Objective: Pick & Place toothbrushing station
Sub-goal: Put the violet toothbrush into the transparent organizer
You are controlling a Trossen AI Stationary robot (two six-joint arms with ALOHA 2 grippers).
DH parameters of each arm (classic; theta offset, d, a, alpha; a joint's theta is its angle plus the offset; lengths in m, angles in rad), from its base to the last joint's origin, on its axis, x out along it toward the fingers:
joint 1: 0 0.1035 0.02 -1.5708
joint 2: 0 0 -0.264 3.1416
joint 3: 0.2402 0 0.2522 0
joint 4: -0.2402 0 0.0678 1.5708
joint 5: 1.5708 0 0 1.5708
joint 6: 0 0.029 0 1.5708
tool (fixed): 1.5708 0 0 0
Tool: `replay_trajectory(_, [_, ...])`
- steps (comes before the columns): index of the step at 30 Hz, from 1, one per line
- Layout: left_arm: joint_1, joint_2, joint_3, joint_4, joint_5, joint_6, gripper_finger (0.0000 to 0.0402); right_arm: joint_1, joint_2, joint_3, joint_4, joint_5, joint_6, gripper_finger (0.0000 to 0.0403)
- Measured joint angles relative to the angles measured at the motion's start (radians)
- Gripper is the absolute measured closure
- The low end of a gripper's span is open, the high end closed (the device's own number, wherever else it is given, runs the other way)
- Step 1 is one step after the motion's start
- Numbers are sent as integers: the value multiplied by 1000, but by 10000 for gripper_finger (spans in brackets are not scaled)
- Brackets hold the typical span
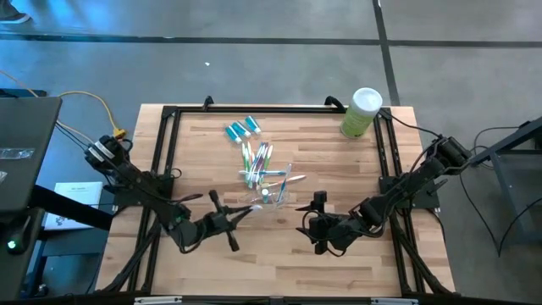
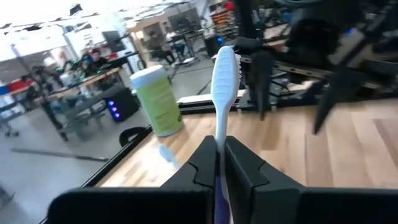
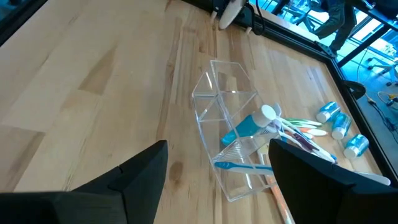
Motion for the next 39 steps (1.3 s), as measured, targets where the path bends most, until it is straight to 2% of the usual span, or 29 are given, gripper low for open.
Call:
replay_trajectory(5, [12, -8, 0, 38, -4, 60, 394, 0, 0, 0, 0, 0, -1, 130])
replay_trajectory(9, [25, -10, 1, 198, 39, 153, 397, 0, 0, 0, 0, 0, -2, 130])
replay_trajectory(13, [27, -13, 1, 400, 127, 344, 397, 0, 0, 0, 0, 0, -2, 130])
replay_trajectory(14, [26, -13, 1, 455, 115, 403, 397, 0, 0, 0, 0, 0, -1, 130])
replay_trajectory(18, [5, -14, -5, 630, -46, 628, 398, 0, 0, 0, -1, 0, 9, 130])
replay_trajectory(22, [-57, -14, -59, 779, -178, 849, 398, 0, 0, 0, -9, -25, 11, 130])
replay_trajectory(24, [-87, -49, -117, 816, -192, 880, 398, 0, 0, 0, -8, -25, 11, 130])
replay_trajectory(28, [-93, -199, -264, 817, -190, 771, 398, 0, 0, 0, -7, -20, 11, 130])
replay_trajectory(30, [-85, -281, -357, 817, -144, 659, 398, 0, 0, 0, -5, -19, 11, 130])
replay_trajectory(32, [-71, -350, -443, 817, -27, 488, 398, 0, 0, 0, -1, -18, 11, 130])
replay_trajectory(34, [-38, -397, -523, 790, 137, 297, 398, -4, 0, 0, 7, -18, 8, 130])
replay_trajectory(37, [50, -405, -593, 740, 354, 48, 398, -19, 0, 0, 19, -19, 7, 130])
replay_trajectory(39, [116, -379, -599, 709, 447, -63, 398, -31, 0, 0, 21, -20, 8, 130])
